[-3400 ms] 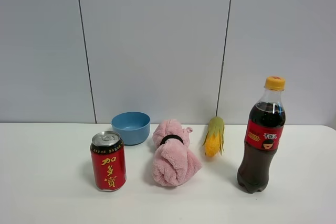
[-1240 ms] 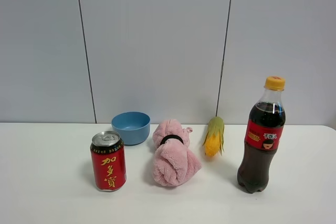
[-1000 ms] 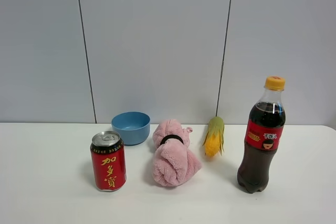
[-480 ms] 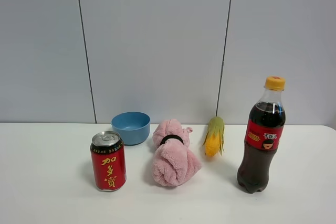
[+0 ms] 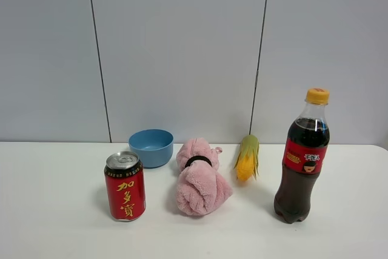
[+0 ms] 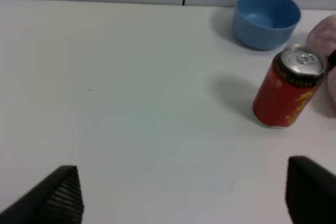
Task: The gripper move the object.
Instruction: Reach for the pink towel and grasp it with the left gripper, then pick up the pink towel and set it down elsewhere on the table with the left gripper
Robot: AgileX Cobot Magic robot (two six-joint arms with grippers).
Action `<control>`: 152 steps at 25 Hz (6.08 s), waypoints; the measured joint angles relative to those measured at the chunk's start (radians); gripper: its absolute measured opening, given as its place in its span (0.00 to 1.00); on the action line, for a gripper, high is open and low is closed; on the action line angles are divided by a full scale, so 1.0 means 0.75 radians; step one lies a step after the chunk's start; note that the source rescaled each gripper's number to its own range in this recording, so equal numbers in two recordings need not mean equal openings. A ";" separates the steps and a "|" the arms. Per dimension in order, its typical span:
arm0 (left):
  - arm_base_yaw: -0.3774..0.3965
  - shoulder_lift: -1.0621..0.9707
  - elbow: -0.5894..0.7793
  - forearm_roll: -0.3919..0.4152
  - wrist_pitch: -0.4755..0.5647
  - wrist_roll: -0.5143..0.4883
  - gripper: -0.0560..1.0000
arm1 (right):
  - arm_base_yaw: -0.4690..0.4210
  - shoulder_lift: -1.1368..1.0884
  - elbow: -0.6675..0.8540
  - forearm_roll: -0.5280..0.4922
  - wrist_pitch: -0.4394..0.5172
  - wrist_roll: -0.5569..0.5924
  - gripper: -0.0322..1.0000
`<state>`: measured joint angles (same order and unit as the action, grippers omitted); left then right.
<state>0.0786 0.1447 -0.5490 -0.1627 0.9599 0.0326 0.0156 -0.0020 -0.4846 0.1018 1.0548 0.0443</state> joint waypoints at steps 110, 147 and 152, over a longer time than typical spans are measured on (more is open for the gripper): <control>-0.902 3.185 -2.121 0.034 0.050 -0.028 0.10 | 0.000 0.000 0.000 0.000 -0.005 0.000 1.00; -0.920 2.308 -1.988 0.284 0.337 0.391 0.06 | 0.000 0.000 0.000 0.000 -0.005 0.000 1.00; -0.920 2.080 -1.541 0.272 0.343 0.453 0.06 | 0.000 0.000 0.000 0.000 -0.005 0.000 1.00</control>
<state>-0.6111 1.7050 -1.7050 0.0413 1.2170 0.3721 0.0156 -0.0020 -0.4846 0.1018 1.0510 0.0443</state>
